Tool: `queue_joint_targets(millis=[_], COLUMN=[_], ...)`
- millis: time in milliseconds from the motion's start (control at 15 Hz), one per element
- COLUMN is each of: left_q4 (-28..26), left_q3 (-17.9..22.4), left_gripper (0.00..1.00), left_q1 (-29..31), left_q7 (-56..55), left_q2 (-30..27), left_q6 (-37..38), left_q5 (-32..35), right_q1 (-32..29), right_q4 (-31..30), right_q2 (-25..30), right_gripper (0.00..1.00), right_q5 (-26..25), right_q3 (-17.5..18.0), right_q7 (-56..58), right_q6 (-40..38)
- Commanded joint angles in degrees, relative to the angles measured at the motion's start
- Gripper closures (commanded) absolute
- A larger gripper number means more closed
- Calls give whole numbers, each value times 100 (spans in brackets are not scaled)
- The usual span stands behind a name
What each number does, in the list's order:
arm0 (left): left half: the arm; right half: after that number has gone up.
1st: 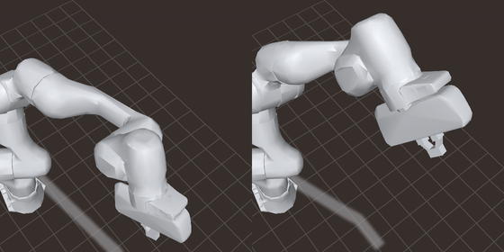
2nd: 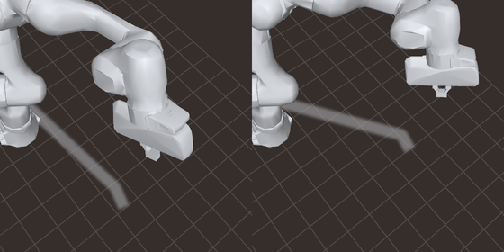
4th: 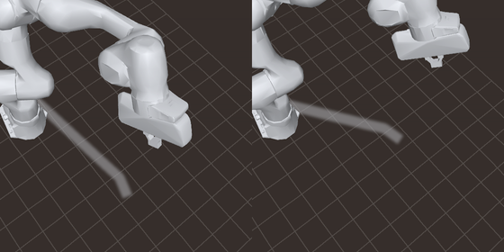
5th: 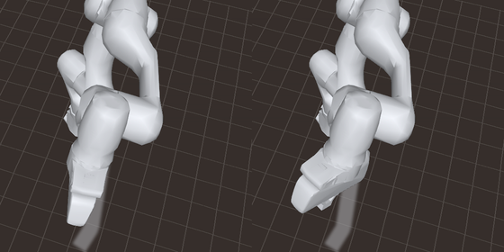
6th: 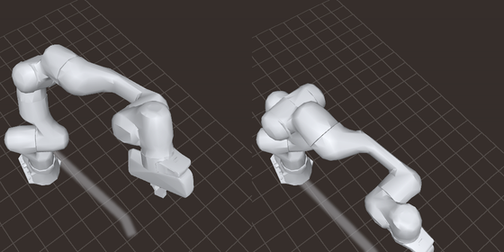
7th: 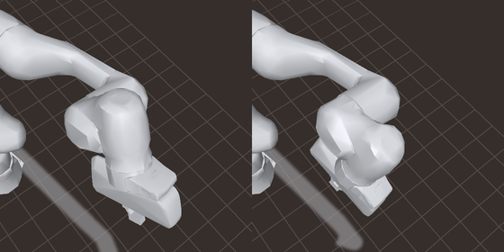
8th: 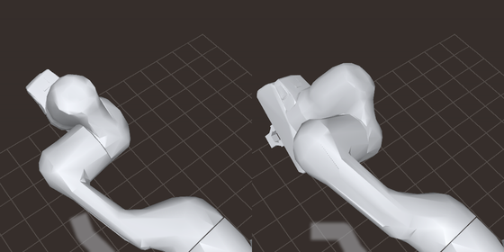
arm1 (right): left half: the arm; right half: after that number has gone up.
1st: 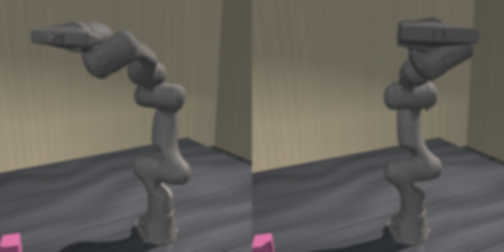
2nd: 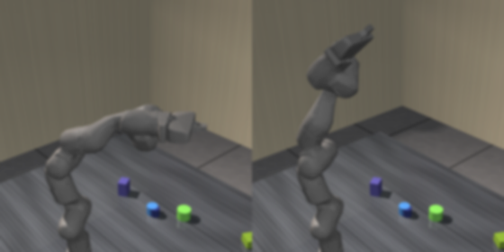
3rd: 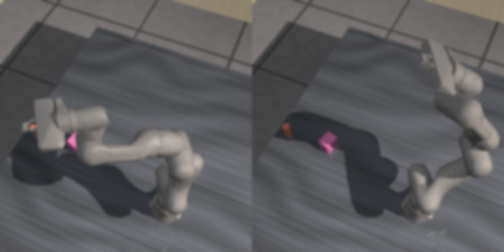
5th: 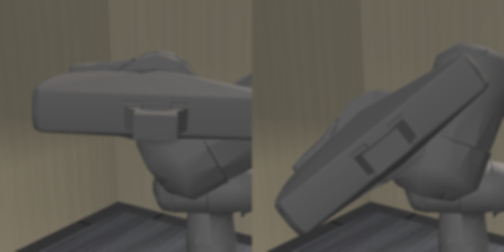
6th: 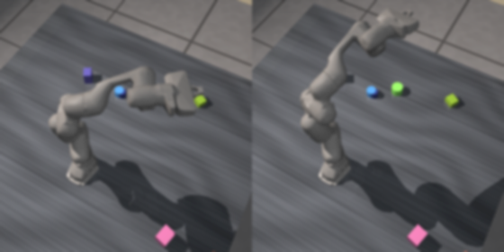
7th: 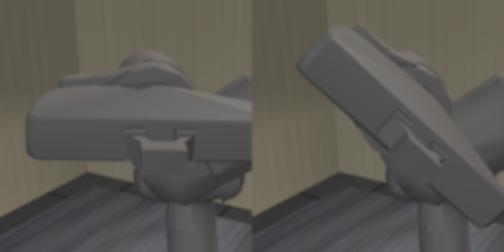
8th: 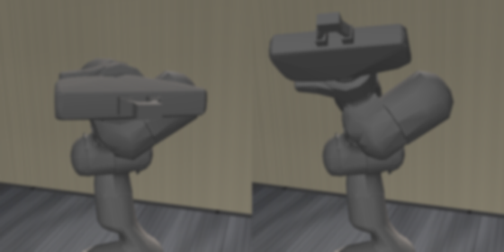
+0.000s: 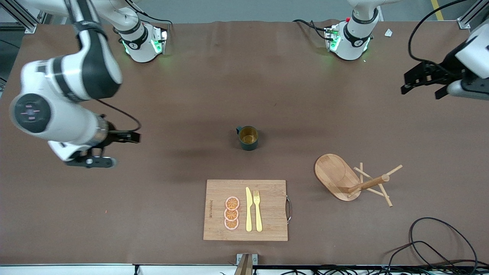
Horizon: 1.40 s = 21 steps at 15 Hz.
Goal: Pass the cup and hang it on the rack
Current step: 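Set the mug down mid-table and withdraw the right gripper, then move the left gripper over the teal mug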
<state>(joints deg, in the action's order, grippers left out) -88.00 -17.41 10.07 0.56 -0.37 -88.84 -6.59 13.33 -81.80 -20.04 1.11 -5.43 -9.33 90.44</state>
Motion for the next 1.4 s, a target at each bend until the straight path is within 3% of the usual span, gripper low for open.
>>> queue_joint_targets(millis=[0, 332, 532, 997, 1329], left_q4=[46, 134, 152, 398, 705], left_q3=[-420, -975, -975, -931, -914], left_gripper=[0, 0, 0, 0, 0], left_q1=[-22, -495, -1102, -2868, -3774], left_q7=[-134, -1399, -2013, -5000, -6320], left_q2=[369, 1309, 1635, 2391, 3085], left_q6=[-352, -634, -1020, -1565, -2102], left_q5=[-70, -9, 209, 579, 1115], right_q1=[-820, -1464, -1500, -1570, -1562], right_q4=[-170, 173, 226, 288, -335], right_q2=[281, 264, 238, 352, 1211], right_gripper=[0, 0, 0, 0, 0], right_q5=[-58, -146, -146, -41, -58], right_q3=[121, 86, 95, 121, 104], right_q7=[983, 1320, 1303, 1311, 1276], right_q6=[-35, -44, -157, -571, -440])
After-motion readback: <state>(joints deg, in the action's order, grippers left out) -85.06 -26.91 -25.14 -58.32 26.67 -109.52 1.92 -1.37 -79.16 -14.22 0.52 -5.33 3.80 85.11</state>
